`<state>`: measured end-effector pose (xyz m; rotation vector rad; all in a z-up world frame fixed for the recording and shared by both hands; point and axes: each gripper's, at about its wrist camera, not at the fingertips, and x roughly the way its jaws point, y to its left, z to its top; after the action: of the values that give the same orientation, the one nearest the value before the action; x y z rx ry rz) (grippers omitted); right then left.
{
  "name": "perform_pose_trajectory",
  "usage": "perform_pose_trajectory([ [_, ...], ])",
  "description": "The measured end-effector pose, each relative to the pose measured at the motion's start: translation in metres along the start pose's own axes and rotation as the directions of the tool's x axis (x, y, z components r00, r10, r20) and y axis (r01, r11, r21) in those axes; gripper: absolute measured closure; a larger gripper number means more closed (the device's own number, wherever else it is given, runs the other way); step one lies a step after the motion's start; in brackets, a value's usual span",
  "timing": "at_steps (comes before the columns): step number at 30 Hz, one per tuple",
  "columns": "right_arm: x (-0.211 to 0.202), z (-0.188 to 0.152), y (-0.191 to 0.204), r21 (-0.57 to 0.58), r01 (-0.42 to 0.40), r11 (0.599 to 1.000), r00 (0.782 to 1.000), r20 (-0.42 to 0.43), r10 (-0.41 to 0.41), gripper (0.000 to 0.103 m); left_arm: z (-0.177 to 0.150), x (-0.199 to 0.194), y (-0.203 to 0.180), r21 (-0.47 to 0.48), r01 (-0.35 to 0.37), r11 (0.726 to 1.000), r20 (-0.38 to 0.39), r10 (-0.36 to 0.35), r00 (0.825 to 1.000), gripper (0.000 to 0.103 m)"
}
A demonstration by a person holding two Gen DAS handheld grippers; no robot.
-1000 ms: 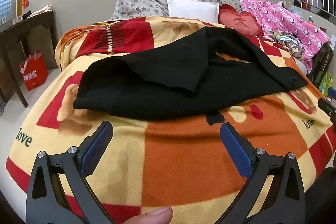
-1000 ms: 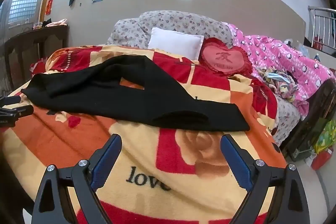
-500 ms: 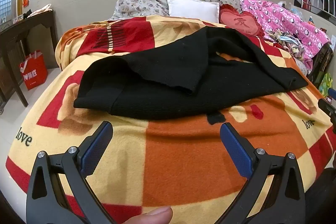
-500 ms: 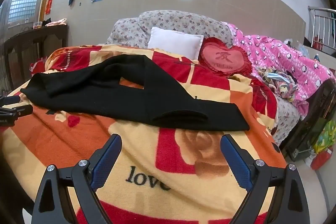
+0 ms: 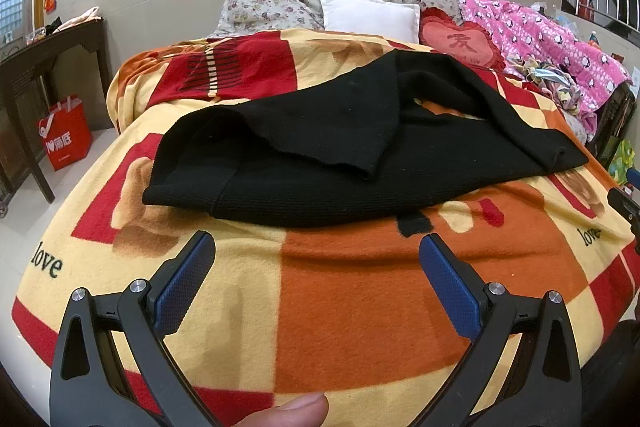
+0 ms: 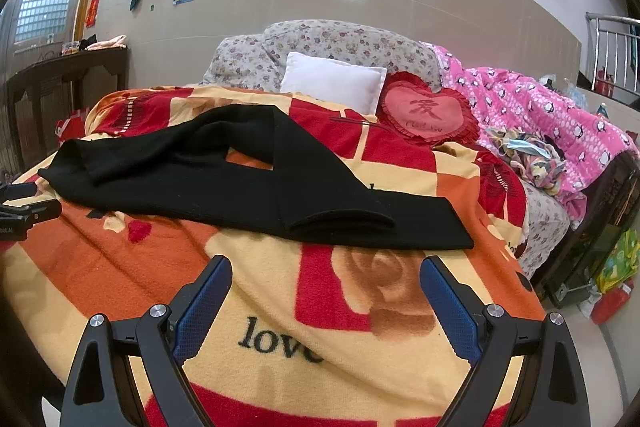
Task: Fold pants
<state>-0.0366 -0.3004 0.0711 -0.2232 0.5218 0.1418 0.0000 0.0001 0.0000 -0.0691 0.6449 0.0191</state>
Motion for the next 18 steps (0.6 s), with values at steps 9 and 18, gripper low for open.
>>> perform_pose_trajectory([
  [9, -0.0002, -0.0006, -0.0007, -0.001, -0.001, 1.000, 1.000, 0.001, 0.001, 0.009, 0.0000, 0.0001, 0.0000, 0.000, 0.000, 1.000, -0.001, 0.000, 1.000, 0.001],
  [18, -0.0005, 0.0003, -0.0032, 0.003, 0.001, 1.000, 1.000, 0.003, -0.001, 0.009, 0.0000, 0.0001, 0.0000, 0.000, 0.000, 1.000, -0.001, 0.000, 1.000, 0.001],
])
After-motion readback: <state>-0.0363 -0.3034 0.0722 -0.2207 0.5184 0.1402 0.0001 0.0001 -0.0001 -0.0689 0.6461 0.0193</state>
